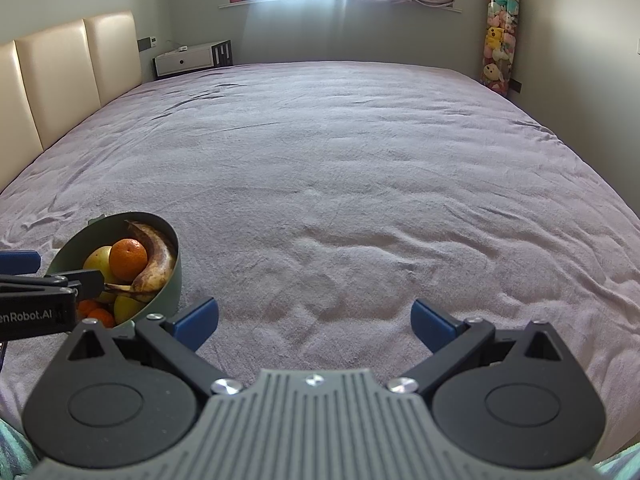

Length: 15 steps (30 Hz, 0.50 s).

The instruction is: Organize fruits

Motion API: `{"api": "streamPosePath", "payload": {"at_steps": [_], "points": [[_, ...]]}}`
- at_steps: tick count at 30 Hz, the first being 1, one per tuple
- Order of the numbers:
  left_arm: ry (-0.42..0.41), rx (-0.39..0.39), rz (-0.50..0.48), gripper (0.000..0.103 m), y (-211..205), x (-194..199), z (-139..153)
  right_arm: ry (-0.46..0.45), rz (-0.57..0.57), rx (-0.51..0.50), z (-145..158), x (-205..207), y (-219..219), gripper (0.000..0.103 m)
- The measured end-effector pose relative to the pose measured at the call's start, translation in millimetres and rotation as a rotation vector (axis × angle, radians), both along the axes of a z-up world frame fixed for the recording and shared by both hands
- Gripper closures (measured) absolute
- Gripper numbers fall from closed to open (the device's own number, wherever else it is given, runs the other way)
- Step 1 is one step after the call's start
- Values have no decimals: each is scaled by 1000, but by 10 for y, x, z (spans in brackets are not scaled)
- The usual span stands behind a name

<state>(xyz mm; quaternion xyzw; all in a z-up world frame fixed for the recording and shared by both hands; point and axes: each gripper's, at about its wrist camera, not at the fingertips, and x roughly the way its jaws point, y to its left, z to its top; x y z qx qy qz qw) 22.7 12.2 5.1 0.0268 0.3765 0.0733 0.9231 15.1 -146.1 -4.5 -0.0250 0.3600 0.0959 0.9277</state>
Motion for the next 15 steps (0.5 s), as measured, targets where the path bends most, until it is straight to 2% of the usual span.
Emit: {"api": "streamPosePath", "payload": {"at_steps": [15], "points": [[-8, -3, 6, 9, -14, -11, 29, 7, 5, -1, -8, 0, 4, 4]]}}
